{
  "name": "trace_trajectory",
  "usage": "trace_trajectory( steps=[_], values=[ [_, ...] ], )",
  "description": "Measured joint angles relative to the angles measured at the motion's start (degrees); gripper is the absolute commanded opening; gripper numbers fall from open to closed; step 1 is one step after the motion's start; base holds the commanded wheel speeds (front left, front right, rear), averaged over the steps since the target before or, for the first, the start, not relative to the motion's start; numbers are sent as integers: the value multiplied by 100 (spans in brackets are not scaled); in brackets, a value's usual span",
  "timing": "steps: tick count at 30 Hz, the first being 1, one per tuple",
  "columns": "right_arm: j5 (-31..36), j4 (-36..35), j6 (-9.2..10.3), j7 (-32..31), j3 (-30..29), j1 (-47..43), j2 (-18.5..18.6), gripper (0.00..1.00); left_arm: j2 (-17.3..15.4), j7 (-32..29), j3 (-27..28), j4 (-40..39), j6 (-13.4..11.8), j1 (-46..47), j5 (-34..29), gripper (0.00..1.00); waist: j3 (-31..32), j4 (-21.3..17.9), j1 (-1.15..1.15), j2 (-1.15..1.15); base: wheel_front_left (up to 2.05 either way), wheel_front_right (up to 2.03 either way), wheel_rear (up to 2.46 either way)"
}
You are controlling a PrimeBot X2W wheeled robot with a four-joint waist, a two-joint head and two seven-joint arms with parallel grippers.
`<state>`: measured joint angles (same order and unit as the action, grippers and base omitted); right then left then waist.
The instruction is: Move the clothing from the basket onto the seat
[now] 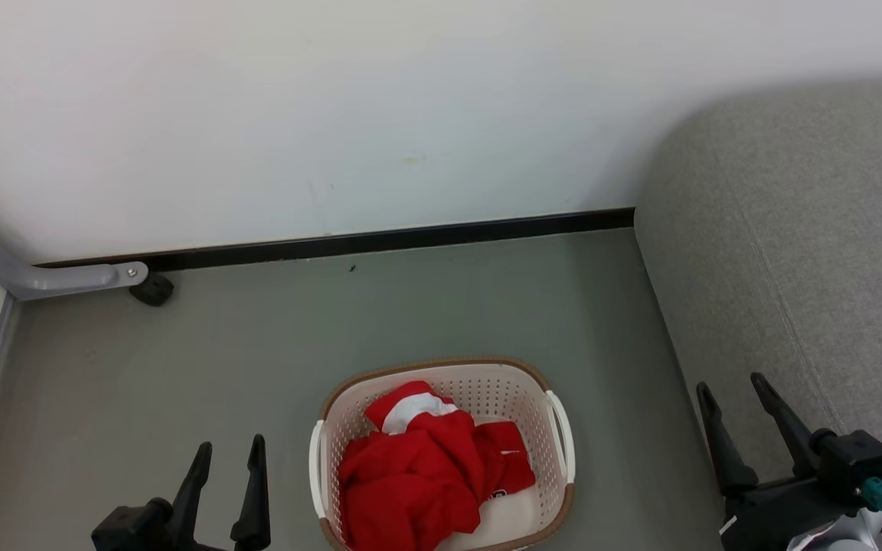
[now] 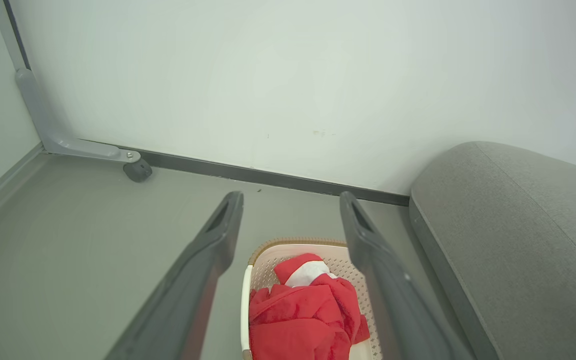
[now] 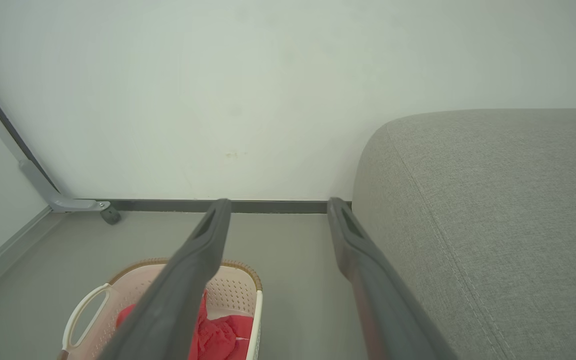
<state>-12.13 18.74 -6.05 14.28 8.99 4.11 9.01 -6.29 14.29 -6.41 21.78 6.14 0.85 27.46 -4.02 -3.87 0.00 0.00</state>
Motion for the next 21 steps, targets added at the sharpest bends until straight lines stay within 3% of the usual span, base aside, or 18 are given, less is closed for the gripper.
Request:
trace_trajectory(
  steps=[21],
  values=[
    [155,13,33,0,-56,948,-289,100,-324,-266,-498,-447,94,1010,-145,100,-1353,-222,1,0,0,0,0]
  ],
)
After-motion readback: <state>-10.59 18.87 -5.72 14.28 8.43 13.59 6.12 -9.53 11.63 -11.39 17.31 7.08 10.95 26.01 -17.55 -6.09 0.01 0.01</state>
